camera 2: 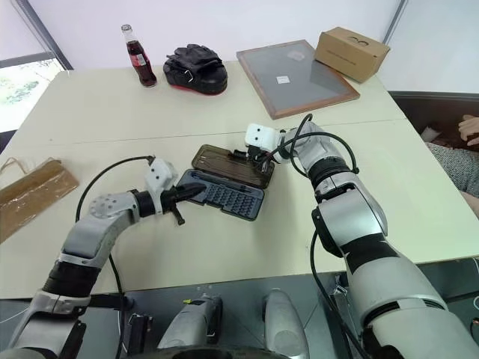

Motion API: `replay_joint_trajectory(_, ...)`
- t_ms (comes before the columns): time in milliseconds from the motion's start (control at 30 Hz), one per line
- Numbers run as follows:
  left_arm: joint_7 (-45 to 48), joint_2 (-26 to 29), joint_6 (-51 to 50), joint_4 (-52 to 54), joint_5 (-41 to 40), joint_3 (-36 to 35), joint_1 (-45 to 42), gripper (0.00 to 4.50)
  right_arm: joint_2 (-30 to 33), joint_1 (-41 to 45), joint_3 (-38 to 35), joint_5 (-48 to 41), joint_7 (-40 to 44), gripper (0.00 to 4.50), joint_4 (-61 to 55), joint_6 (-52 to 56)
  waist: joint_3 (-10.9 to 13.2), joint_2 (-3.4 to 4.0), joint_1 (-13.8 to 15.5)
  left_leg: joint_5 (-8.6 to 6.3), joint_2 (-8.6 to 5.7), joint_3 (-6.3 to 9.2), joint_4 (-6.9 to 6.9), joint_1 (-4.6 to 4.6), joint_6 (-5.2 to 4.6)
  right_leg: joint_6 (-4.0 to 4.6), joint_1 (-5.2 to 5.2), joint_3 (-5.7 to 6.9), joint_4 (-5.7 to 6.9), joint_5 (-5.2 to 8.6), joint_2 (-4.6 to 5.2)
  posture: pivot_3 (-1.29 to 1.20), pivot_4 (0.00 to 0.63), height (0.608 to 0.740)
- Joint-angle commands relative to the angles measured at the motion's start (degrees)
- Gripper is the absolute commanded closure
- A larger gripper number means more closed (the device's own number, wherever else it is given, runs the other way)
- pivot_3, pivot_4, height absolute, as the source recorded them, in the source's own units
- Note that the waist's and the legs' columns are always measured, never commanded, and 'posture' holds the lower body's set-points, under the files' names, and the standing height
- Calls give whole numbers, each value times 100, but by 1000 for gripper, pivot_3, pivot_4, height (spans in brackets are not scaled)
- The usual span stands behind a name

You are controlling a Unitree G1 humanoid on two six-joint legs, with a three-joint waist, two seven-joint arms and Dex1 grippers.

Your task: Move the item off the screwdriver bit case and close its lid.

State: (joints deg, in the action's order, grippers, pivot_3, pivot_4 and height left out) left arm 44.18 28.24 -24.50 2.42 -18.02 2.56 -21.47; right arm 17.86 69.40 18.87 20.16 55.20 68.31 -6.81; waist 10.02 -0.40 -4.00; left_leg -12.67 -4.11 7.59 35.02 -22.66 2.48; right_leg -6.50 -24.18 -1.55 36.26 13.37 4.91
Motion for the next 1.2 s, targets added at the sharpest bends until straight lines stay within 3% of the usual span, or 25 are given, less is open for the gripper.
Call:
replay_joint_trajectory(33,-143,15,-59,208,-225,-406,-246,4500,-13,-202,5,-126,173,4451,-893,-164,0,1,-2,0,0,2,0,0,0,0,-2,-2,0,0,0,0,150,740)
replay_joint_trajectory(367,-819,-91,-75,-646,-515,-1307,-1128,4500,468,-1793,20,276,-721,4451,-4676,32,1,-1,26,3,-1,6,8,-18,6,-2,-18,-5,0,-1,3,0,150,740)
replay_joint_trajectory(700,-1035,25,454,-2228,-304,-1678,-1606,4500,426,-2504,31,321,-994,4451,-6361,748,1,-3,131,5,-2,2,11,-21,9,-3,-18,-3,0,-1,4,0,150,740)
replay_joint_trajectory(867,-723,-9,527,-2200,-311,-1483,-1550,4500,259,-2595,-110,-97,-686,4451,-6281,1632,2,-7,159,6,-3,-4,15,-28,10,-3,-18,-1,-1,-2,4,0,150,740)
replay_joint_trajectory(1067,95,21,-188,-1085,-628,-928,-970,4500,277,-1505,-411,-818,-141,4451,-4548,2249,3,-6,146,6,-3,-6,16,-29,10,-3,-18,0,-1,-2,8,0,150,740)
replay_joint_trajectory(1200,571,220,-562,-471,-733,-596,-483,4500,260,-723,-393,-969,150,4451,-3157,2053,3,-5,105,6,1,-9,7,-29,9,-1,-26,-2,0,-1,1,0,150,740)
